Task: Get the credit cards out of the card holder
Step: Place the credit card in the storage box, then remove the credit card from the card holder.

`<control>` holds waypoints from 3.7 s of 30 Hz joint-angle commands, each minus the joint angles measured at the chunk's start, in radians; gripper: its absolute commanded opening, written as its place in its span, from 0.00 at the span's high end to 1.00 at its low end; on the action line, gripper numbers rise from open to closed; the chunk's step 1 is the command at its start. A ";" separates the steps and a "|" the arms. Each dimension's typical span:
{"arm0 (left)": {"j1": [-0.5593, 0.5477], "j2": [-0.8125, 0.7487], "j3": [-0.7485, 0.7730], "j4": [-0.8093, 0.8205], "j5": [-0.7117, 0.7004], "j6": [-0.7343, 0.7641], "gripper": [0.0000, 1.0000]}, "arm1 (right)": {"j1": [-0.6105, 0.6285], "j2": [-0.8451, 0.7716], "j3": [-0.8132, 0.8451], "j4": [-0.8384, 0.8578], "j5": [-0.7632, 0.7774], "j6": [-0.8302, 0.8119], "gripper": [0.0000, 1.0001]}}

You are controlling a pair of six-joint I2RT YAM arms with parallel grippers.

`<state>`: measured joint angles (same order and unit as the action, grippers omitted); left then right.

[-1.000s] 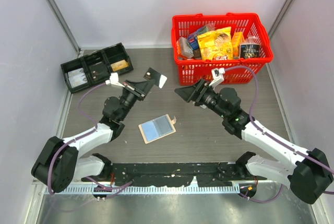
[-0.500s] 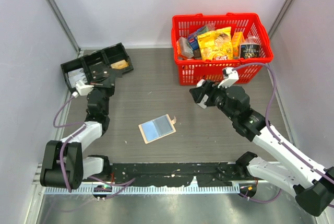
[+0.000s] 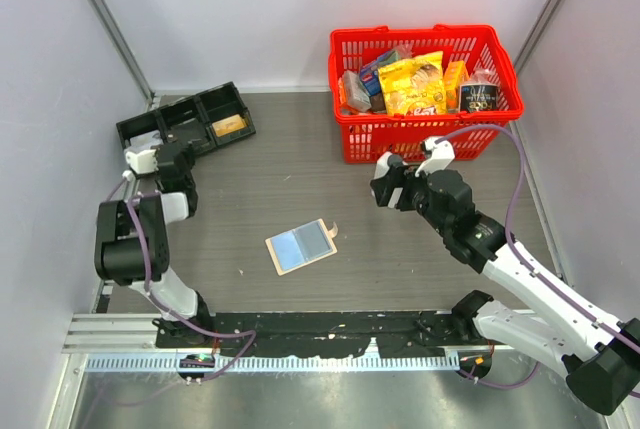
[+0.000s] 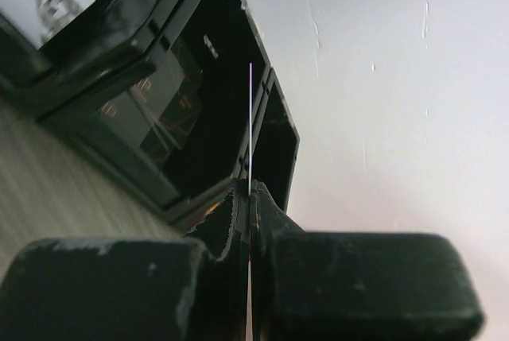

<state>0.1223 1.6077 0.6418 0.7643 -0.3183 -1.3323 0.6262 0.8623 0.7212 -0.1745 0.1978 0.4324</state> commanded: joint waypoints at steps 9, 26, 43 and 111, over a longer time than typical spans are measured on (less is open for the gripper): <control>0.020 0.345 0.393 -0.054 -0.056 -0.050 1.00 | -0.002 -0.013 -0.011 0.012 0.060 -0.075 0.16; 0.019 0.452 0.504 -0.238 -0.057 -0.173 0.84 | -0.003 0.015 -0.005 0.015 0.069 -0.086 0.16; 0.017 0.204 0.336 -0.284 0.083 -0.180 0.30 | -0.005 -0.013 0.064 -0.092 -0.038 -0.051 0.12; -0.727 -0.273 -0.053 -1.133 0.466 0.476 0.62 | 0.339 0.906 0.400 -0.097 -0.182 0.035 0.59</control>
<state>-0.5934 1.3209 0.6174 -0.4202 0.0944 -0.8318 0.9585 1.8008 1.1191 -0.3359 0.0738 0.4576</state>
